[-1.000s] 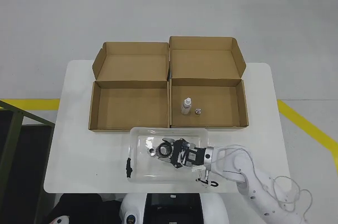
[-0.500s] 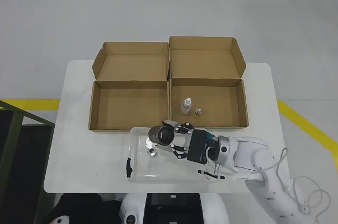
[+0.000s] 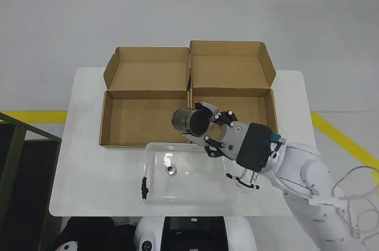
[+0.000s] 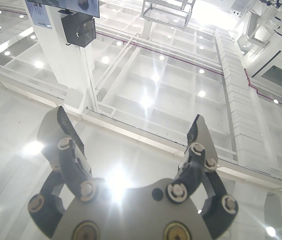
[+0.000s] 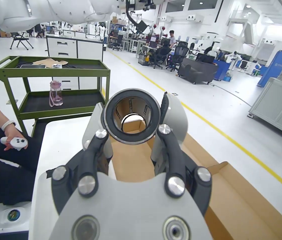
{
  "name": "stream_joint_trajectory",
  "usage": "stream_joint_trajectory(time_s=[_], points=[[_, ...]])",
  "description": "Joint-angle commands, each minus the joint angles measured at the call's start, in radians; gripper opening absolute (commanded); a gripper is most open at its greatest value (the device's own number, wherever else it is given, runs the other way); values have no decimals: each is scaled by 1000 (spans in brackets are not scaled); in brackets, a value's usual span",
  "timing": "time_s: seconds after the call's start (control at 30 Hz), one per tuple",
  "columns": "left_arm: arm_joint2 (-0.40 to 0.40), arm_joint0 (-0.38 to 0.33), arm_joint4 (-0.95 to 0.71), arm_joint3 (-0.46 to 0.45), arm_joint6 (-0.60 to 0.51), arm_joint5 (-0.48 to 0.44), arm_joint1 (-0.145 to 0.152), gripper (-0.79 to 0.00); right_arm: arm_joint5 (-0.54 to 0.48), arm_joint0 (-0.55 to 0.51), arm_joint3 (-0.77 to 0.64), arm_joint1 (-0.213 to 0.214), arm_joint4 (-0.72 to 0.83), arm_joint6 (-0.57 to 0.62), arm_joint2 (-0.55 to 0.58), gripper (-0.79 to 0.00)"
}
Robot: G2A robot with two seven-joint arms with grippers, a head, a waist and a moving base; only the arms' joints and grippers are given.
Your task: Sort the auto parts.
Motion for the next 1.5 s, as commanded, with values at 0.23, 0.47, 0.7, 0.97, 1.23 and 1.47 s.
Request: stream_joint_trajectory(time_s=[0.23,0.47,0.7,0.97,1.23,1.47], points=[[0,0,0,0,0,0,0,0,2,-1,-47,1,1,-41,47,-785],[0,0,0,0,0,0,0,0,-3,-27,-84,2,-2,-71,73,-785],[0,0,0,0,0,0,0,0,-5,-77,-142,5,-11,-76,86,-785],[0,0,0,0,0,0,0,0,-26,-116,-164,7,-46,-17,53,-785],[0,0,0,0,0,0,0,0,0,-47,-28,-10,-113,32,-88,-785],[0,0,0,0,0,0,0,0,-1,57,161,-26,-106,87,-145,-785]])
